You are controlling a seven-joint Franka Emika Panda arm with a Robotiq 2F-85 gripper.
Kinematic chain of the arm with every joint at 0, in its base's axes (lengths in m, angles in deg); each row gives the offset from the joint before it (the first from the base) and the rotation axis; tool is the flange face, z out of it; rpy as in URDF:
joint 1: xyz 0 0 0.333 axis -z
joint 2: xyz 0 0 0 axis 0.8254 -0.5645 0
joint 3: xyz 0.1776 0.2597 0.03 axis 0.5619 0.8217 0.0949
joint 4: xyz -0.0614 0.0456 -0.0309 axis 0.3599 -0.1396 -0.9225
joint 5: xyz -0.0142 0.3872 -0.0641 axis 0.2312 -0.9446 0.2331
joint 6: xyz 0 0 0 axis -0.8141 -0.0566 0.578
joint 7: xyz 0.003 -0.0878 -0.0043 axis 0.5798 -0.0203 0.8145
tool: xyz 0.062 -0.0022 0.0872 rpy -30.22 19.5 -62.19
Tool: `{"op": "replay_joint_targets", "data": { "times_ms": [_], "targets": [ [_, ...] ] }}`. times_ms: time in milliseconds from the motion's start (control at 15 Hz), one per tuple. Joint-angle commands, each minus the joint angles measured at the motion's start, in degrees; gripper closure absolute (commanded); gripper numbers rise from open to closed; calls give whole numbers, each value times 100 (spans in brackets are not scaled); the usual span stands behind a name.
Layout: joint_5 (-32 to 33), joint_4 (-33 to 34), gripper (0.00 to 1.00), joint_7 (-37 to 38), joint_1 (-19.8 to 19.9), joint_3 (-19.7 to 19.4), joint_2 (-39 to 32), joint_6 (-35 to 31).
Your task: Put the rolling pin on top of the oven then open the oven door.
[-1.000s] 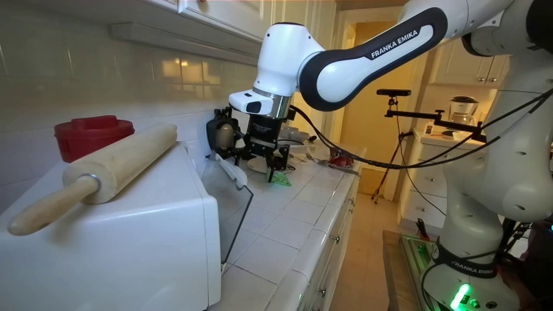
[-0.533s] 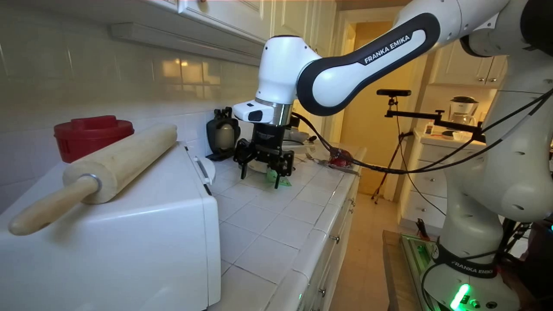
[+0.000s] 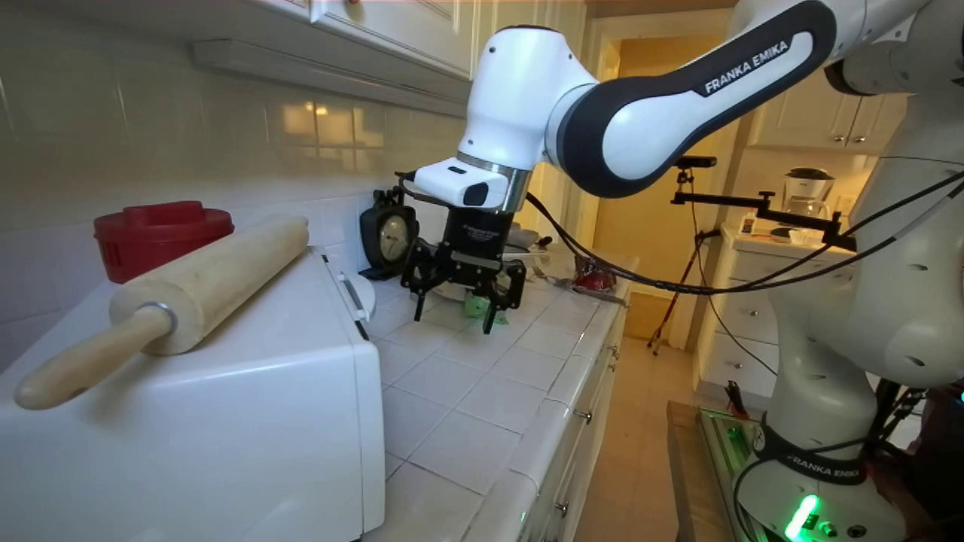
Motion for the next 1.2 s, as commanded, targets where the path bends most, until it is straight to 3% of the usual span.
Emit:
{"op": "replay_joint_targets", "data": {
  "times_ms": [0, 600, 1133],
  "targets": [
    [216, -362, 0, -341, -162, 135, 507, -422],
    [798, -354, 0, -195, -244, 249, 633, -1609],
    [772, 12, 0, -77, -147, 230, 71, -1634]
  ]
}}
